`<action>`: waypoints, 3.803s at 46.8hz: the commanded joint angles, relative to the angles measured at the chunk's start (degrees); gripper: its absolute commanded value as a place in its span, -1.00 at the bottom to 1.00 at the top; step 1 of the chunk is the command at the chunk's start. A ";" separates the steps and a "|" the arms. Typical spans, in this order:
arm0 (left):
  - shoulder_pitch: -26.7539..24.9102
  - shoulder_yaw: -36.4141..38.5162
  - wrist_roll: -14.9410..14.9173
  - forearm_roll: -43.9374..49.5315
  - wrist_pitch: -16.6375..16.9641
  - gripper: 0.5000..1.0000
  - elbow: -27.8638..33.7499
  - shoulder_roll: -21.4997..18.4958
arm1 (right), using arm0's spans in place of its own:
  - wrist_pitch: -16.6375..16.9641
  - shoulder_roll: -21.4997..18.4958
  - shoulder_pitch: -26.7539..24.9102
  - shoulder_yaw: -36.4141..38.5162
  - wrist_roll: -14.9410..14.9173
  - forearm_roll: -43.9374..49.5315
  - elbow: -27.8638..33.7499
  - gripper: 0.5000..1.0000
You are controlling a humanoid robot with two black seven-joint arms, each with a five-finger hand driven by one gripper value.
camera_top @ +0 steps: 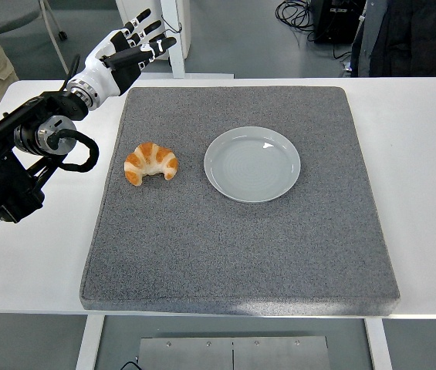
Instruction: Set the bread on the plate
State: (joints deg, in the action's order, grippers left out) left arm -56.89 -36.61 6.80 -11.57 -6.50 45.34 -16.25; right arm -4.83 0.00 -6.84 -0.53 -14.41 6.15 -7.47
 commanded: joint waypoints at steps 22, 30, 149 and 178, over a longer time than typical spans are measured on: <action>1.87 5.49 1.20 -25.60 3.69 0.97 14.25 -10.81 | 0.00 0.00 -0.01 0.00 0.00 0.00 0.00 1.00; 2.66 6.02 1.20 -28.25 3.86 0.97 17.85 -13.89 | 0.00 0.00 -0.01 0.00 0.00 0.00 0.00 1.00; 4.86 21.75 7.18 -57.69 14.15 0.97 9.86 -13.19 | 0.00 0.00 0.07 0.00 0.00 0.00 0.00 1.00; 4.86 21.84 7.62 -57.87 14.15 0.63 5.90 -8.36 | 0.00 0.00 -0.01 0.00 0.00 0.00 0.00 1.00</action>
State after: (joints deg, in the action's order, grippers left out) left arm -52.02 -14.69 14.36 -69.43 7.65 51.26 -24.65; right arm -4.83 0.00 -6.84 -0.53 -14.41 6.15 -7.47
